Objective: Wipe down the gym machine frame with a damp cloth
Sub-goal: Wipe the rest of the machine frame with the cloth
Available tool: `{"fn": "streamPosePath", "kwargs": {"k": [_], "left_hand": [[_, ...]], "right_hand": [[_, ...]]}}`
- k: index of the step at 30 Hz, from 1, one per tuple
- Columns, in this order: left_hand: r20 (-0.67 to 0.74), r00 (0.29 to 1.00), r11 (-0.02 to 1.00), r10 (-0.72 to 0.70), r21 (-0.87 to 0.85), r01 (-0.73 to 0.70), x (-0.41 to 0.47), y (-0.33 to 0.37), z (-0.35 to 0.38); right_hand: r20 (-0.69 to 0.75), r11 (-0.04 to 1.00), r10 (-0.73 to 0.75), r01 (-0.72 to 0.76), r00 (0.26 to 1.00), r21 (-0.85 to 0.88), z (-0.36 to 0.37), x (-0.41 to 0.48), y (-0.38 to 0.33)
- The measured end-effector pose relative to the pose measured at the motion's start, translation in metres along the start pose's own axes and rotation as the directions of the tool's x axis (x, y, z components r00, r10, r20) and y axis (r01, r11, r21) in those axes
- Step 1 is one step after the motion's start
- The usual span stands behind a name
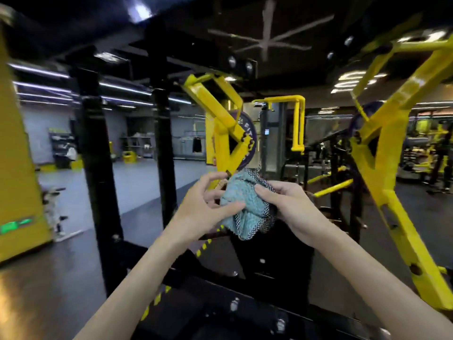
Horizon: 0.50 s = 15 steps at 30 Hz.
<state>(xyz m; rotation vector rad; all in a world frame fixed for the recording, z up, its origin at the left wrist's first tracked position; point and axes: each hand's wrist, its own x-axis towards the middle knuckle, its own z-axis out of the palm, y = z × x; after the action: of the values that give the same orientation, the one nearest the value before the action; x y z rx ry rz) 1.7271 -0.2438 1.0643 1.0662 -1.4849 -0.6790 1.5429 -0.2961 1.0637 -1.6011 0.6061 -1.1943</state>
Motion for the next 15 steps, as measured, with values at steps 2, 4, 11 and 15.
{"fn": "streamPosePath", "kwargs": {"k": [2, 4, 11, 15], "left_hand": [[-0.072, 0.997, 0.999, -0.017, 0.033, 0.019, -0.016, -0.01, -0.052], [-0.136, 0.99, 0.993, -0.023, 0.109, 0.038, -0.034, -0.019, -0.102], [-0.378, 0.925, 0.945, -0.036, 0.287, 0.154, -0.082, -0.041, -0.248], [-0.533, 0.84, 0.963, -0.105, 0.155, 0.219, -0.087, -0.051, -0.31]], "right_hand": [[0.032, 0.999, 0.02, -0.022, 0.999, 0.047, 0.053, 0.012, 0.011], [0.075, 1.0, 0.023, -0.024, 0.997, 0.015, 0.106, 0.022, 0.021], [0.293, 0.995, 0.103, -0.101, 0.951, -0.023, 0.276, 0.044, 0.045], [0.432, 0.984, 0.127, -0.168, 0.893, 0.057, 0.347, 0.058, 0.061]]}}
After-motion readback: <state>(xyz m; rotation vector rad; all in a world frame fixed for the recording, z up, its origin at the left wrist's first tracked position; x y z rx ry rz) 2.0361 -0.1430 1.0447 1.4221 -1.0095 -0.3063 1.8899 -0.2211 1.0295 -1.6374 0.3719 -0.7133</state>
